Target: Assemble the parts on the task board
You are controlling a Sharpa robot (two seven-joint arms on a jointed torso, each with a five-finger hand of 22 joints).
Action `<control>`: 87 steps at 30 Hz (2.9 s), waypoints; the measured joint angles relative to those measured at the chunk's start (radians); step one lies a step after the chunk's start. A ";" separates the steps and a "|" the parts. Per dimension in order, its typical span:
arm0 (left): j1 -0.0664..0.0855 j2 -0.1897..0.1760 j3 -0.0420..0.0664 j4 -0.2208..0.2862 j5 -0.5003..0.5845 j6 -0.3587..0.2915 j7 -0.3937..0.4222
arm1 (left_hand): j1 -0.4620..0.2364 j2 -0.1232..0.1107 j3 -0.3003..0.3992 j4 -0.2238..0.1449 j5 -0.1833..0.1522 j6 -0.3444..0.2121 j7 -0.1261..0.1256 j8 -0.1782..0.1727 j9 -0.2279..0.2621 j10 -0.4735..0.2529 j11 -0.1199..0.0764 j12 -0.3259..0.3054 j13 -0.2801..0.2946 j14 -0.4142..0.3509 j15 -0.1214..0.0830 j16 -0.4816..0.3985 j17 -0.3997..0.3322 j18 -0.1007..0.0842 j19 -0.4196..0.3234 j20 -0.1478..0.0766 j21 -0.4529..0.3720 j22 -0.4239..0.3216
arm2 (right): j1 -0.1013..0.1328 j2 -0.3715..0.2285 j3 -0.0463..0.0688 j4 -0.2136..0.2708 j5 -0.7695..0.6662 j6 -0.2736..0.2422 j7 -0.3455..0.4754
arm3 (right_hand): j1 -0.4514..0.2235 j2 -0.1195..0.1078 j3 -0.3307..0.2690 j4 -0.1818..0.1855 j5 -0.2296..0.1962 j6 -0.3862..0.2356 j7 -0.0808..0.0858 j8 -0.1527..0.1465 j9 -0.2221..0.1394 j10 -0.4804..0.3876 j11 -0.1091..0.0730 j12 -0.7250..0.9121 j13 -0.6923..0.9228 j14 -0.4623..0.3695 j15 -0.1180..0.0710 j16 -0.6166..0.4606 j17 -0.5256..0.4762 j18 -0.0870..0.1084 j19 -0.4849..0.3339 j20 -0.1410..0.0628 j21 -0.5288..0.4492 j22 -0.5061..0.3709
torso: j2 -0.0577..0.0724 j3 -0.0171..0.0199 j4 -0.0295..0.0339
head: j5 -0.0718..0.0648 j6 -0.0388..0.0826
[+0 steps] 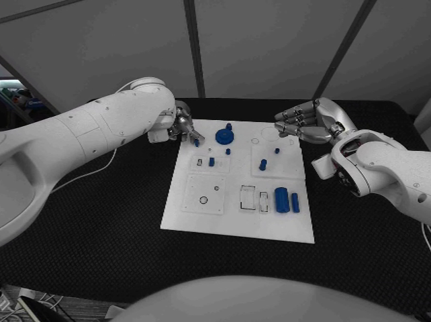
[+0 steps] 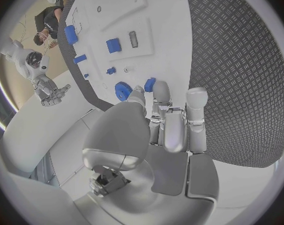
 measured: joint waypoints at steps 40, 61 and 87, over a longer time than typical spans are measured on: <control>0.000 -0.017 0.001 0.025 0.030 -0.020 0.008 | 0.136 -0.001 0.254 -0.010 -0.012 -0.032 -0.002 0.027 -0.027 0.001 -0.006 -0.047 -0.036 0.000 -0.013 0.000 0.001 0.000 0.007 -0.007 0.008 0.025 | 0.000 0.003 0.000 -0.004 0.001 0.003 0.000 | 0.000 0.000 0.002 -0.002 0.000 0.000 0.000 0.000 0.000 0.000 0.000 0.000 0.000 0.000 0.000 0.000 -0.003 0.000 0.003 0.003 -0.005 -0.003 | 0.000 0.0007 -0.0003 | 0.002 -0.002; 0.000 -0.149 0.003 0.217 0.120 -0.086 0.017 | 0.014 -0.101 0.514 -0.077 -0.017 -0.041 -0.001 0.073 -0.016 0.013 -0.002 -0.047 -0.039 0.000 -0.007 0.000 0.001 0.000 0.007 -0.007 0.002 0.035 | 0.000 0.000 0.000 -0.009 0.001 0.004 0.000 | 0.000 0.000 0.003 -0.003 0.000 0.000 0.000 0.000 0.000 0.000 0.000 0.000 0.000 0.000 0.000 0.000 -0.003 0.000 0.003 0.003 -0.005 -0.003 | -0.002 0.0001 0.0015 | 0.008 0.002; -0.025 -0.215 -0.004 0.372 0.045 -0.082 0.030 | -0.023 -0.138 0.580 -0.096 -0.015 -0.041 0.000 0.096 -0.013 0.020 0.005 -0.047 -0.043 0.000 -0.007 0.000 0.002 0.000 0.018 -0.004 0.011 0.064 | 0.000 -0.002 0.000 -0.009 0.004 0.006 0.000 | 0.000 0.000 0.003 -0.003 0.000 0.000 0.000 0.000 0.000 0.000 0.000 0.000 0.000 0.000 0.000 0.000 -0.003 0.000 0.003 0.003 -0.005 -0.003 | 0.001 0.0010 -0.0012 | 0.015 -0.001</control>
